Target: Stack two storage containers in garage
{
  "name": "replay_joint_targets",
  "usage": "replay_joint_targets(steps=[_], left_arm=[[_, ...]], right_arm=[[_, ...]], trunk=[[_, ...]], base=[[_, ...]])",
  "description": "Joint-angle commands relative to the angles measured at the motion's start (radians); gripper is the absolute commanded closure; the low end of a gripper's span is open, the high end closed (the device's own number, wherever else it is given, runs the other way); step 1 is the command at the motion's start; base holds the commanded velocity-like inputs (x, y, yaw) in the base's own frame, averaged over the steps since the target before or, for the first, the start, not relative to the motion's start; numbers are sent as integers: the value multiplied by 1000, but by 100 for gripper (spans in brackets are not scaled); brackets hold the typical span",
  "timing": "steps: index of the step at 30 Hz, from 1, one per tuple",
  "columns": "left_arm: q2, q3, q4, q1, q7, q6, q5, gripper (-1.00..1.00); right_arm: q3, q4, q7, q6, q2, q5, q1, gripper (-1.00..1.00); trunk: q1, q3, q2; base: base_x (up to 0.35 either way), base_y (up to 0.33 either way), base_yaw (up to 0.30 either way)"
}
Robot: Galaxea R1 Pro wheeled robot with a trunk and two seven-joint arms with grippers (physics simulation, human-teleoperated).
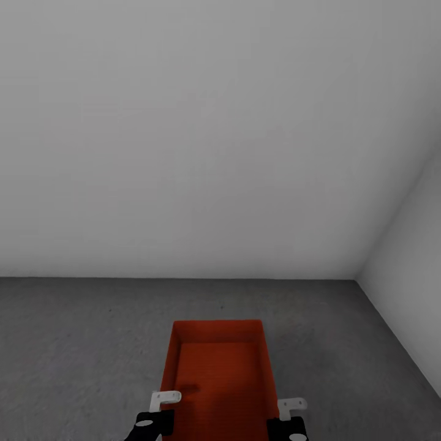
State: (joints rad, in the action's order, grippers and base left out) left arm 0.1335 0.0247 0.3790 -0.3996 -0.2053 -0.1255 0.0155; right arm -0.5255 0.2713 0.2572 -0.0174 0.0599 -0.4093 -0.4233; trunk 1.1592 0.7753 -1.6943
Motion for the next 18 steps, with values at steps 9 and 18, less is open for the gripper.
replay_joint_targets(steps=[9,18], left_arm=[[6,-88,-2,1,1,-6,-17,100],[6,-88,-2,1,3,-6,-17,100]], right_arm=[[-1,0,8,-4,0,4,-2,100],[-1,0,8,-4,0,4,-2,100]], trunk=[[34,42,-64],[69,84,-127]], base=[[0,0,0],[0,0,0]])
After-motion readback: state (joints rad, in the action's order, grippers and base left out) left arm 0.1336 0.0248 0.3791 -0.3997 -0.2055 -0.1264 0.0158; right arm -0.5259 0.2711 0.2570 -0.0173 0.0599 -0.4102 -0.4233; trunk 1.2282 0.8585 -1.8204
